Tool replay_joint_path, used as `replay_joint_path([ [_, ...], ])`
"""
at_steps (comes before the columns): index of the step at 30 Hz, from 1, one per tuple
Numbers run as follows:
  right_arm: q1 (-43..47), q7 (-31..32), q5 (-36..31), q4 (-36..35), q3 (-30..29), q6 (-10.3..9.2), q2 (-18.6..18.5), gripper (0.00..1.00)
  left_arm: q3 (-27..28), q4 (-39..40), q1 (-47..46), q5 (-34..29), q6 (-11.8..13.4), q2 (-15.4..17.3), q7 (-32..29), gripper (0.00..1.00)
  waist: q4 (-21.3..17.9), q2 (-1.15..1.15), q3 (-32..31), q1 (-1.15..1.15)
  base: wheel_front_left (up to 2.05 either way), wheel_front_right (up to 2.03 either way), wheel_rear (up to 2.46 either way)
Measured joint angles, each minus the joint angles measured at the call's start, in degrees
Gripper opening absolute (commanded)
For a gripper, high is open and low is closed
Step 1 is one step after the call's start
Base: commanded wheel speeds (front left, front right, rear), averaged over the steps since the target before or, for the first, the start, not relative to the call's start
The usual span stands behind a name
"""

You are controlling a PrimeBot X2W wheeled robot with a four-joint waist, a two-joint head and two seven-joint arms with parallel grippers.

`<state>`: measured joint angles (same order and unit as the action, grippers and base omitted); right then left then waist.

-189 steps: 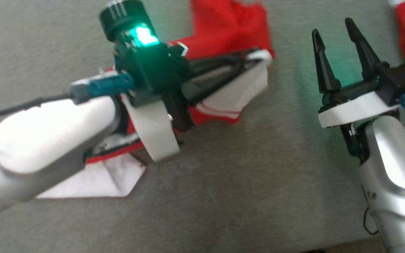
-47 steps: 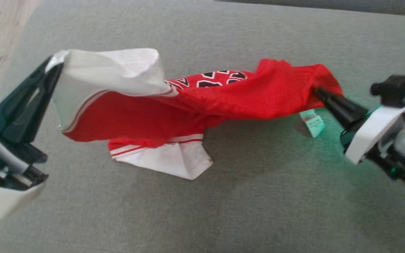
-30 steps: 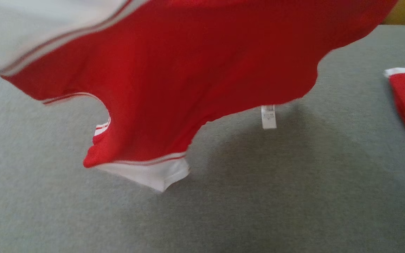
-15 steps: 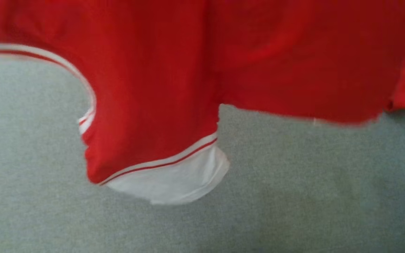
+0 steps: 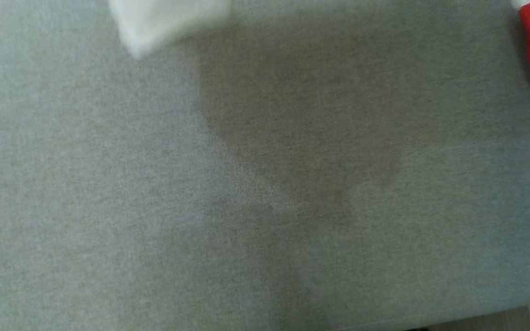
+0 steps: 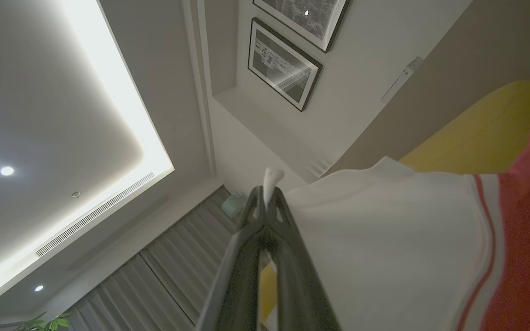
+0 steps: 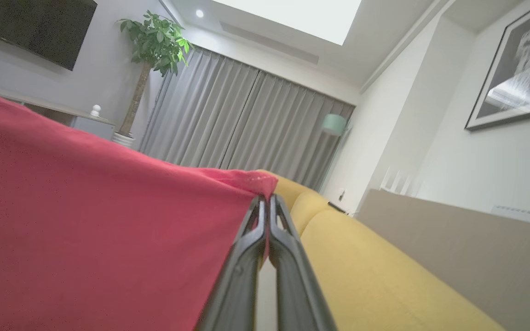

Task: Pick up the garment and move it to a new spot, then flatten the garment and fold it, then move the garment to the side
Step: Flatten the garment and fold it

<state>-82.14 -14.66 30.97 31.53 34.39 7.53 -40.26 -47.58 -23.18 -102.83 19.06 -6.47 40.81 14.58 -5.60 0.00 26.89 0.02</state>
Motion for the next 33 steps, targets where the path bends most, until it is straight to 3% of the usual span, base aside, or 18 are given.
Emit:
replay_joint_path([
  [3, 0.7, 0.0, -5.6, -1.2, -5.2, 0.0, 0.4, 0.0, 0.3, 0.2, 0.1, -1.1, 0.0, -1.6, 0.4, 0.0, 0.5, 0.0, 2.0, 0.0, 0.0, 0.0, 0.0],
  [8, 6.9, -0.1, -9.0, -2.0, -8.1, 0.0, 2.0, 0.0, 0.7, 5.8, 7.0, -2.0, -0.1, -0.8, 0.4, 0.0, 1.9, 0.0, 3.2, -0.01, 0.0, 0.0, 0.0],
  [13, 18.1, 0.0, -10.5, -2.4, -10.0, 0.0, 4.0, 0.0, 1.2, 13.7, 22.8, -2.5, 0.1, 2.4, 0.4, 0.0, 3.0, 0.0, 2.8, -0.01, 0.0, 0.0, 0.0],
  [17, 25.7, 0.0, -10.5, -4.5, -12.6, 0.0, 4.5, 0.0, 2.8, 21.8, 37.3, -0.8, 3.0, 5.4, 0.4, 0.0, 2.8, 0.0, 1.3, -0.02, 0.0, 0.0, 0.0],
  [24, 42.4, 0.0, -11.3, -8.8, -18.3, 0.0, 5.6, 0.0, 3.4, 31.0, 62.1, 1.6, 9.2, 7.9, 0.4, 0.0, 2.7, 0.0, -3.3, -0.03, 0.0, 0.0, 0.0],
  [33, 61.6, 0.0, -13.0, -14.5, -22.8, 0.0, 9.2, 0.0, 5.4, 34.2, 84.5, 4.6, 14.6, 7.2, 0.3, 0.0, 2.7, 0.01, -9.6, -0.04, 0.0, 0.0, 0.0],
])
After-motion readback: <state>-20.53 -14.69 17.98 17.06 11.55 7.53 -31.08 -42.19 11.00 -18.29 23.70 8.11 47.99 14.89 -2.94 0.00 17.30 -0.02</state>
